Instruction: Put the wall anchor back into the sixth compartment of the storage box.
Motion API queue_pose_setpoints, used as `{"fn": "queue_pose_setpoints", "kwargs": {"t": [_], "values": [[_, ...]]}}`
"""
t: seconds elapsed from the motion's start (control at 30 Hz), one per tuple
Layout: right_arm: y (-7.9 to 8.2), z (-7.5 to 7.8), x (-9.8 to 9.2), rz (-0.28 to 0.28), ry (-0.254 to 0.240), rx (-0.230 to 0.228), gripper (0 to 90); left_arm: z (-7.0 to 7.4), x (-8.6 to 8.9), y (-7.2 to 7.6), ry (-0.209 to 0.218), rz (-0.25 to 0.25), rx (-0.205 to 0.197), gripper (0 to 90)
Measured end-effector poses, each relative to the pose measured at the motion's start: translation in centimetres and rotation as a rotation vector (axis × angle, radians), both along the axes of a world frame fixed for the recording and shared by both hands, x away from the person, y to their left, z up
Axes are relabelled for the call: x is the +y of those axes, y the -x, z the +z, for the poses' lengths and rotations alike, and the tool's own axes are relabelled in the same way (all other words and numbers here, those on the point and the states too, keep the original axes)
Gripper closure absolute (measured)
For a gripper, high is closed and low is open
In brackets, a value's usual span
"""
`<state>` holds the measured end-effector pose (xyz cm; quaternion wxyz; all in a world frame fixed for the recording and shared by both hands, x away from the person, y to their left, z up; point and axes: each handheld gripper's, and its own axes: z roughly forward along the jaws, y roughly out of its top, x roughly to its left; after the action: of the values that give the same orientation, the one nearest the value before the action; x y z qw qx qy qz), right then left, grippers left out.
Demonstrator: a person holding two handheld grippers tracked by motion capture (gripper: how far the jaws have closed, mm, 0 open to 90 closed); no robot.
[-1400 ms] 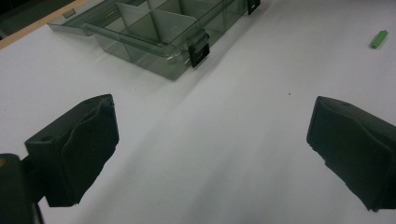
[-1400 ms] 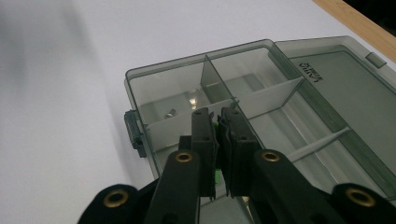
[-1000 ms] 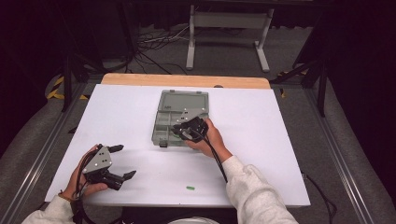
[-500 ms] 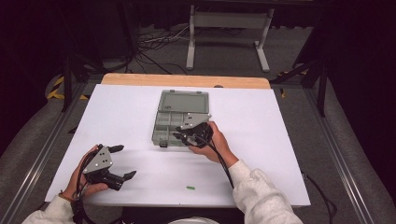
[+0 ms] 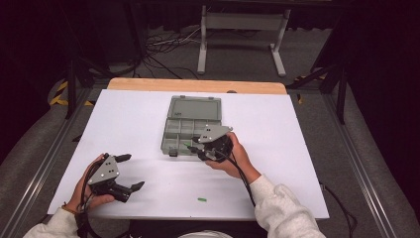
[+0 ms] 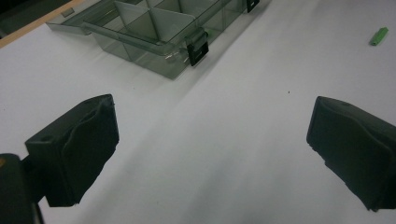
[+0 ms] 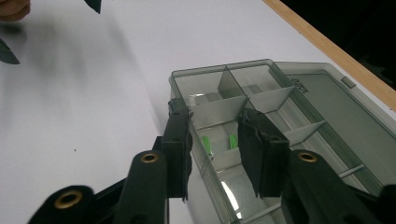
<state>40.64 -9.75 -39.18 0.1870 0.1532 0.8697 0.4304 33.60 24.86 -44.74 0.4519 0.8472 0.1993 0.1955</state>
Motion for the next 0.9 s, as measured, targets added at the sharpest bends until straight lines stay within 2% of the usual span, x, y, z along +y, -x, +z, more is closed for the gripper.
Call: {"fn": "queue_pose_setpoints", "kwargs": {"t": [0.3, 0.43, 0.53, 0.57, 0.63, 0.77, 0.9], "values": [[1.0, -0.2, -0.8, -0.007, 0.018, -0.004, 45.7, 0.0, 0.0, 0.1, 0.000, 0.001, 0.000, 3.3], [1.4, -0.2, -1.2, -0.010, 0.011, 0.000, 39.3, 0.0, 0.0, 0.0, -0.003, -0.003, -0.001, 3.2], [1.7, -0.1, -1.5, -0.004, 0.011, 0.006, 30.6, 0.0, 0.0, 0.1, -0.004, -0.001, -0.002, 3.2], [1.7, -0.1, -1.5, -0.004, 0.011, 0.006, 30.6, 0.0, 0.0, 0.1, -0.005, -0.002, -0.003, 3.2], [1.9, -0.3, -1.9, -0.024, 0.012, 0.003, 20.3, 0.0, -0.1, 0.1, -0.002, 0.001, 0.001, 3.3], [2.3, -0.4, -2.2, -0.037, 0.027, -0.007, 14.2, 0.0, 0.0, 0.1, -0.005, -0.001, -0.003, 3.2], [2.6, -0.5, -2.4, -0.038, 0.033, -0.018, 12.1, 0.0, 0.0, 0.1, -0.003, 0.002, 0.000, 3.2]]}}
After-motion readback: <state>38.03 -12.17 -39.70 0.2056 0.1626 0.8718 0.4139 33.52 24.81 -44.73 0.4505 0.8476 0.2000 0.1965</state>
